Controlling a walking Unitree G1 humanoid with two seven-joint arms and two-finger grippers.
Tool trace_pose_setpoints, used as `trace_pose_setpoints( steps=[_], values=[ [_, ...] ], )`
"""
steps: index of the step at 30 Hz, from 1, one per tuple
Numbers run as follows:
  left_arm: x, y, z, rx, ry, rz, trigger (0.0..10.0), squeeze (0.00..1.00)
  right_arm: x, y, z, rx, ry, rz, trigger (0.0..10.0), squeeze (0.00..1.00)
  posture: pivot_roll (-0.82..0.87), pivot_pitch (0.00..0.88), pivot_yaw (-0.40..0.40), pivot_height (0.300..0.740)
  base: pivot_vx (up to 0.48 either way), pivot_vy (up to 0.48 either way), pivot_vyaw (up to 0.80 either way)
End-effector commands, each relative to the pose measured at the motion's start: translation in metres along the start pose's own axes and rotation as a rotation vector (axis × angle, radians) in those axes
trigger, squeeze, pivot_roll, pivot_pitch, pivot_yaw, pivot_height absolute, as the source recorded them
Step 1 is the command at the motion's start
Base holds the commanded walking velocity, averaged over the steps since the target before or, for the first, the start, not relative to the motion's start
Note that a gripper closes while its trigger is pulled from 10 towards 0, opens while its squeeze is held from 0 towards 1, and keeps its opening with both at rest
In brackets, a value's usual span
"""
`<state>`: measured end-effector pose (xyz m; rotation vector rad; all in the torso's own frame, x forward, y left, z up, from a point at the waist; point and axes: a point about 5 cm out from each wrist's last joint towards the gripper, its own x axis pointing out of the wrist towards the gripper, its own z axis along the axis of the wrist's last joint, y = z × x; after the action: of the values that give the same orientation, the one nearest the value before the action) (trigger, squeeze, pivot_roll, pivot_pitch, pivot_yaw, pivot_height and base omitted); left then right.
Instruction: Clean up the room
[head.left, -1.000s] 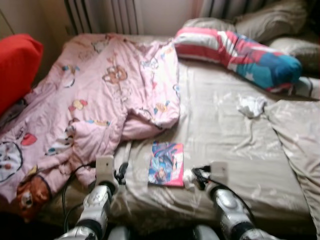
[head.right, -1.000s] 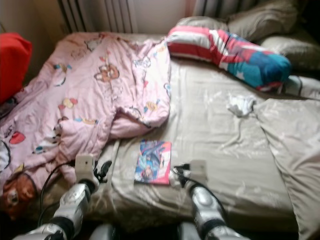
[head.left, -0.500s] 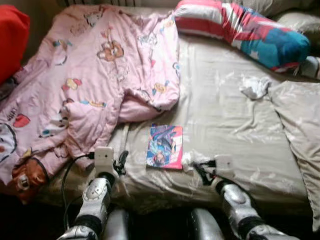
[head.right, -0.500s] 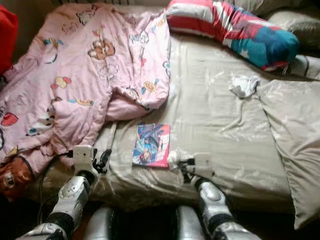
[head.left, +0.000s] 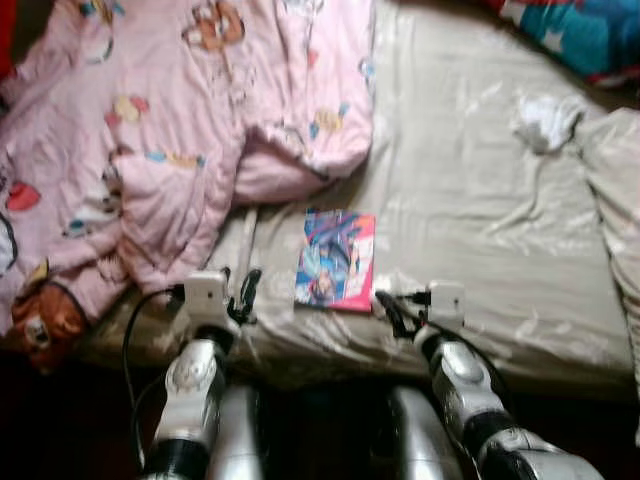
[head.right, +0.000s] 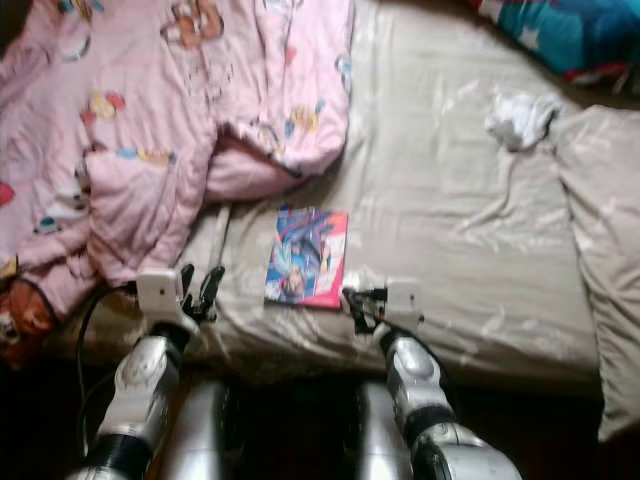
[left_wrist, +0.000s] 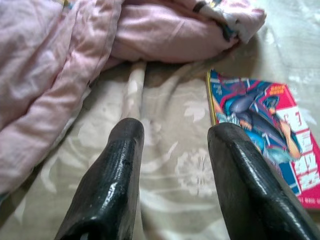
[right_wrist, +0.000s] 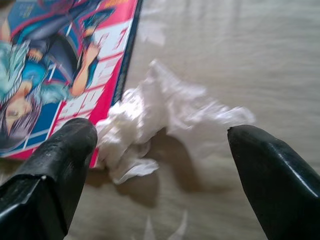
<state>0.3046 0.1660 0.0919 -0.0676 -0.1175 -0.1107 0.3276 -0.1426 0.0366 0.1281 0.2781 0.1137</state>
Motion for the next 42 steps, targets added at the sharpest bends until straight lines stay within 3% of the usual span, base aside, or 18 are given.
trace_pose_setpoints(
  steps=[1, 9, 10, 21, 25, 27, 42],
  values=[
    [-0.010, -0.001, -0.002, -0.007, 0.025, 0.003, 10.0, 0.00, -0.004, -0.004, -0.007, -0.002, 0.014, -0.022, 10.0, 0.00, 0.10, 0.502, -0.001, 0.645, 0.000, 0.000, 0.00],
    [-0.027, 0.001, 0.005, 0.011, 0.034, -0.003, 10.0, 0.00, -0.002, -0.001, -0.002, -0.014, -0.016, -0.020, 10.0, 0.00, 0.14, 0.523, 0.010, 0.645, 0.000, 0.000, 0.00],
    [-0.034, 0.003, 0.008, 0.010, 0.041, 0.006, 10.0, 0.00, 0.000, 0.001, 0.002, -0.022, -0.027, -0.021, 10.0, 0.00, 0.15, 0.529, 0.011, 0.645, 0.000, 0.000, 0.00],
    [-0.044, -0.001, 0.026, 0.008, 0.056, 0.004, 10.0, 0.00, 0.004, 0.009, 0.006, -0.057, -0.019, 0.005, 10.0, 0.00, 0.19, 0.564, 0.031, 0.645, 0.000, 0.000, 0.00],
    [-0.047, -0.001, 0.029, 0.007, 0.060, 0.004, 10.0, 0.00, 0.006, 0.013, 0.013, -0.151, -0.043, 0.033, 10.0, 0.00, 0.19, 0.574, 0.033, 0.645, 0.000, 0.000, 0.00],
    [-0.048, -0.002, 0.030, 0.006, 0.061, 0.002, 10.0, 0.00, 0.008, 0.013, 0.016, -0.152, -0.047, 0.034, 10.0, 0.00, 0.19, 0.580, 0.033, 0.645, 0.000, 0.000, 0.00],
    [-0.056, -0.008, 0.038, -0.009, 0.090, 0.010, 10.0, 0.00, 0.004, -0.002, 0.002, -0.224, 0.051, -0.084, 10.0, 0.00, 0.20, 0.616, 0.028, 0.645, 0.000, 0.000, 0.00]
  ],
)
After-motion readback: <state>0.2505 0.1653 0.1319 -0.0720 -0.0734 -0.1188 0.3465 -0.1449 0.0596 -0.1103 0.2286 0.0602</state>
